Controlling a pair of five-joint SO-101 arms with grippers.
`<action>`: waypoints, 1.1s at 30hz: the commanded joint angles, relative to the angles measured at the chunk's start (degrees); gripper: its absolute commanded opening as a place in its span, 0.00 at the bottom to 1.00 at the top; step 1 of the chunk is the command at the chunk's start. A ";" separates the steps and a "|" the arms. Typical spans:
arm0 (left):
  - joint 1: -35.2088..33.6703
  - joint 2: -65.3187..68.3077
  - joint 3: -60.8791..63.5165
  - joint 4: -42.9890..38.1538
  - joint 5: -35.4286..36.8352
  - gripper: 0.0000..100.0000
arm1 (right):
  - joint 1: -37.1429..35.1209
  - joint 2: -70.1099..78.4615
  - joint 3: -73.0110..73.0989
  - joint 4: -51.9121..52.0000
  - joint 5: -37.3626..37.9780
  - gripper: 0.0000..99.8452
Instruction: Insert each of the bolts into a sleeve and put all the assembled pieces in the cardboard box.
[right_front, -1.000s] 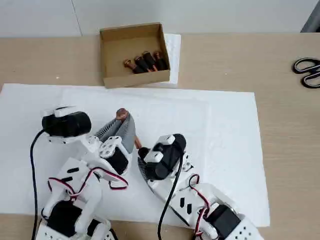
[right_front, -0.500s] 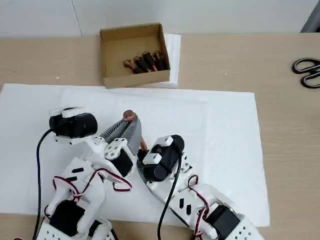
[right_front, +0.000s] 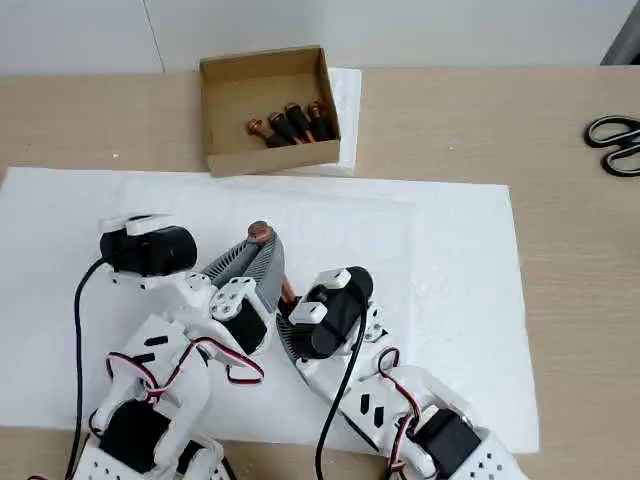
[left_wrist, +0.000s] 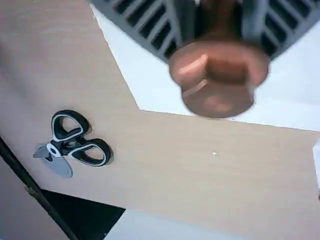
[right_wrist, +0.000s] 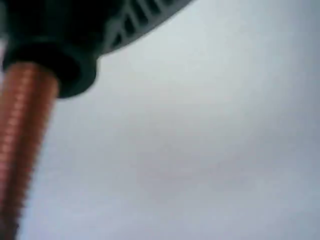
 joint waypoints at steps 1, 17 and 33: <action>0.18 -0.62 -0.92 0.09 0.09 0.00 | 0.92 -0.66 -2.46 -1.19 -0.09 0.00; 0.26 -0.53 1.63 -0.26 0.09 0.00 | 3.12 -0.57 -3.96 -1.27 -0.18 0.00; 0.26 -0.53 2.51 1.85 0.09 0.00 | 1.80 -0.57 -4.04 -1.19 -0.18 0.00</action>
